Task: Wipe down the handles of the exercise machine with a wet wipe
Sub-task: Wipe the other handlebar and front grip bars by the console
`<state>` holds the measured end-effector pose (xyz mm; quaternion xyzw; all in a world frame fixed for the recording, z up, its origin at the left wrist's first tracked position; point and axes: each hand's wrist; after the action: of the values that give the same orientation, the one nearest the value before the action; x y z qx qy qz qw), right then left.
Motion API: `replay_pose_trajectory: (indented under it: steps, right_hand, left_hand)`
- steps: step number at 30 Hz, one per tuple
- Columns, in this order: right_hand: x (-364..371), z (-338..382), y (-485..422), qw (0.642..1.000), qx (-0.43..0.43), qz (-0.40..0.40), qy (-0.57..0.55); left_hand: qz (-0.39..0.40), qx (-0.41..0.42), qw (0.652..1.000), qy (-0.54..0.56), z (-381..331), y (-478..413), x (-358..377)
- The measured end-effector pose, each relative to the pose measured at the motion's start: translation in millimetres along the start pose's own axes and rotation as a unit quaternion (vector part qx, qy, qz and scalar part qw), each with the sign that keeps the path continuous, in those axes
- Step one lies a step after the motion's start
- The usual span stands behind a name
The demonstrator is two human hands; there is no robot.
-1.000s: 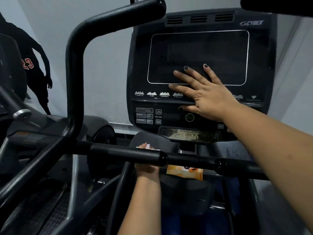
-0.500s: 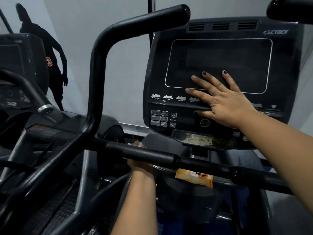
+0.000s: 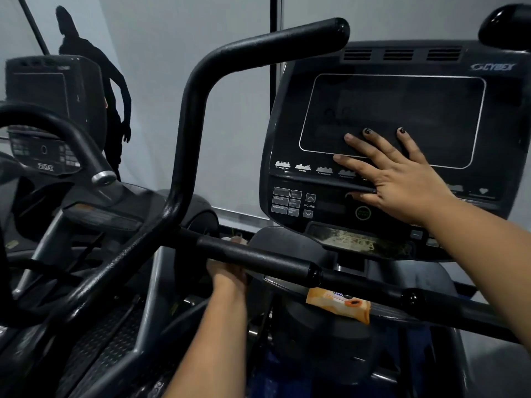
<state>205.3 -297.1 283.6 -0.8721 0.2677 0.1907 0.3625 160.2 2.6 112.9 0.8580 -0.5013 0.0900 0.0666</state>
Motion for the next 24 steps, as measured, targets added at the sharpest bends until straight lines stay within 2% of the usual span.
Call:
replay_pose_trajectory:
  steps: [1, 2, 3, 5, 8, 10, 14, 16, 19, 24]
  right_hand:
    - [0, -1, 0, 1.0, 0.001, 0.0, -0.002]
    - [1, -1, -1, 1.0, 0.0, 0.001, -0.001]
    - [1, -1, 0, 1.0, -0.001, 0.003, 0.0]
    - [2, -1, 0, 1.0, 0.0, 0.0, 0.0]
    - [2, -1, 0, 1.0, -0.001, -0.003, 0.003]
    - [2, 0, 0, 1.0, 0.001, -0.006, 0.01]
    - [2, -1, 0, 1.0, 0.001, -0.003, 0.006]
    - [2, 0, 0, 1.0, 0.001, 0.004, 0.008]
    - [1, -1, -1, 1.0, 0.0, 0.014, 0.003]
    - [0, -1, 0, 1.0, 0.001, 0.017, 0.004]
  left_hand:
    - [-0.07, -0.015, 0.997, -0.002, -3, -8, -7]
    - [-0.118, -0.041, 0.989, 0.075, -8, -8, -19]
    - [-0.126, -0.055, 0.984, 0.111, -4, -12, -27]
    - [-0.113, -0.064, 0.986, 0.106, -17, -6, -36]
    - [-0.011, 0.017, 0.996, 0.088, -20, -1, -61]
    - [0.005, 0.053, 0.997, 0.053, -20, 0, -81]
    - [-0.054, 0.066, 0.996, 0.036, -34, 23, -91]
    - [-0.053, 0.066, 0.993, 0.084, -41, 43, -91]
    - [0.004, 0.047, 0.98, 0.191, -56, 56, -90]
    - [-0.031, 0.015, 0.976, 0.217, -78, 43, -62]
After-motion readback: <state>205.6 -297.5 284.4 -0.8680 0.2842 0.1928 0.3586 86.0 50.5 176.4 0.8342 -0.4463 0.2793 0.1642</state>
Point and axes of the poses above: each hand's wrist, its own y-axis away from the middle knuckle, its own x-axis out of the palm, z = x × y, and after that the axes turned 14 degrees about y, right-handed
